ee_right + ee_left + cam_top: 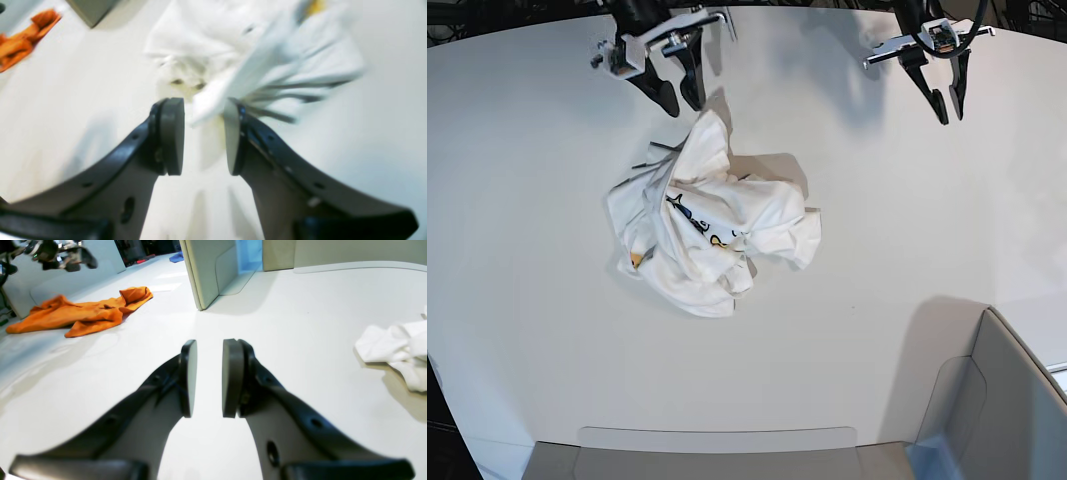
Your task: Layout the t-shirt on the table in an organized manner, then fold the t-shirt properly
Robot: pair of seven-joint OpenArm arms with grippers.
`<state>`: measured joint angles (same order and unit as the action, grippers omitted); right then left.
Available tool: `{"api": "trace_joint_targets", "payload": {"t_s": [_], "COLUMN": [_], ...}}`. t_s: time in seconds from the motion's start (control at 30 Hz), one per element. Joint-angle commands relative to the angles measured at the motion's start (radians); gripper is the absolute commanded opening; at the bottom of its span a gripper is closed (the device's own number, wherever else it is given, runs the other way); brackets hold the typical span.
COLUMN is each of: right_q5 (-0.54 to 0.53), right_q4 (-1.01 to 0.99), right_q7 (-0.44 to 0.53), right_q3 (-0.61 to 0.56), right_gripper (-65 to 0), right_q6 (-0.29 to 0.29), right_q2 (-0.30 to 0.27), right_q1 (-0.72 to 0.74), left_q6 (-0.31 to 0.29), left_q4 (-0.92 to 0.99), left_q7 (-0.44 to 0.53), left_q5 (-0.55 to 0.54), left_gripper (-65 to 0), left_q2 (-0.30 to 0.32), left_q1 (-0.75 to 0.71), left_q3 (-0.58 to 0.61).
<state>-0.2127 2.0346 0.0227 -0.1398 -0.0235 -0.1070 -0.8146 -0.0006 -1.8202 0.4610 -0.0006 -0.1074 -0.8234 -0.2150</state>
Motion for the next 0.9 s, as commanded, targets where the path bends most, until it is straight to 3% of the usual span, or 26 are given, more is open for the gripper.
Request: {"api": "trace_joint_targets", "payload": {"t_s": [0.0, 0.2, 0.4, 0.57, 0.77, 0.87], "right_q5": [-0.031, -0.179, -0.209, -0.215, -0.216, -0.216], "right_q4": [0.021, 0.021, 0.019, 0.015, 0.015, 0.015], "right_q7": [-0.013, -0.123, -0.123, -0.129, -0.367, -0.399], "right_q3": [-0.002, 0.004, -0.004, -0.005, 0.002, 0.004], "right_gripper": [-43.9, -43.9, -43.9, -43.9, -43.9, -43.9], "right_q6": [0.007, 0.003, -0.102, -0.148, -0.198, -0.215], "right_q2": [0.01, 0.019, 0.017, 0.013, 0.048, 0.08], "right_q1": [0.011, 0.077, 0.08, 0.125, 0.238, 0.257], "left_q6": [0.003, 0.003, 0.003, 0.003, 0.003, 0.003], "left_q4": [-0.016, -0.016, -0.016, -0.016, -0.016, -0.016], "left_q7": [0.014, -0.032, -0.075, -0.098, -0.098, -0.098], "left_q5": [0.001, 0.001, 0.001, 0.001, 0.001, 0.001], "left_gripper": [-50.3, -50.3, -50.3, -50.3, -50.4, -50.4], "left_q2": [0.005, 0.005, 0.005, 0.005, 0.007, 0.007], "left_q1": [-0.001, 0.002, 0.025, 0.04, 0.045, 0.046], "left_q3": [-0.004, -0.004, -0.004, -0.005, -0.004, -0.005]}}
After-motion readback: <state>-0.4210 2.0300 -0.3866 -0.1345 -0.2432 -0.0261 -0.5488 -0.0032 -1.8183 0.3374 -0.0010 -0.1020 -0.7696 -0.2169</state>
